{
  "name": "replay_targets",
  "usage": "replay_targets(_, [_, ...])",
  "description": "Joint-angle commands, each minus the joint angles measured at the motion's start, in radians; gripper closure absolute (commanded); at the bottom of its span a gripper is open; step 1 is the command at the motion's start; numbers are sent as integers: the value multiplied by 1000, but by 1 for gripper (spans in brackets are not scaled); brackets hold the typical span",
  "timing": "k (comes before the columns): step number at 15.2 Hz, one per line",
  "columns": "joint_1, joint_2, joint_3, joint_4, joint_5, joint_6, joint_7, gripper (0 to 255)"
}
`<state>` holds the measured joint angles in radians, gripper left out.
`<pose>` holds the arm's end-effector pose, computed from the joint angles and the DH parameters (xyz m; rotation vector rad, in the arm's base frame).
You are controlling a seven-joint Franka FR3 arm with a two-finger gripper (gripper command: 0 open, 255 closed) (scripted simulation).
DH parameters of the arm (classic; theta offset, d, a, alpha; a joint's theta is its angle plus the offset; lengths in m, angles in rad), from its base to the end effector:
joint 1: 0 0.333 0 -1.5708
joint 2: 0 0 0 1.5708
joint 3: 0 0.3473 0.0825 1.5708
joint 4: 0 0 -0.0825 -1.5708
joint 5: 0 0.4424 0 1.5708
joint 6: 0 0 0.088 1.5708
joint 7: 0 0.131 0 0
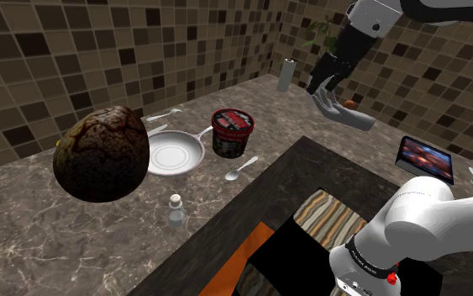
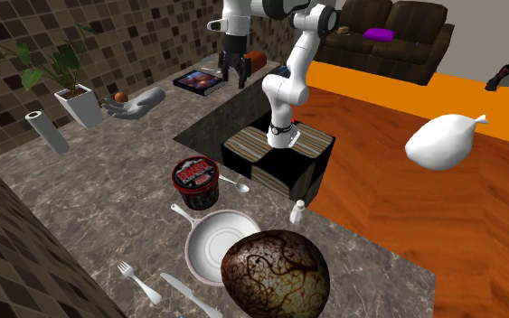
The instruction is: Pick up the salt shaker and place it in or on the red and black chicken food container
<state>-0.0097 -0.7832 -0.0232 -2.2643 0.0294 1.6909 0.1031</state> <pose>0.3599 -0.0111 0.6493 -3.0646 0.2017 -0.3202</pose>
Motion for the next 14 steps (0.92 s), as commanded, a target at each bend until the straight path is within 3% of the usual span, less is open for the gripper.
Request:
replay_targets(1, [0,0,0,0,0,0,0,0])
replay_targets(14, [51,81,304,-157,98,247,325,0])
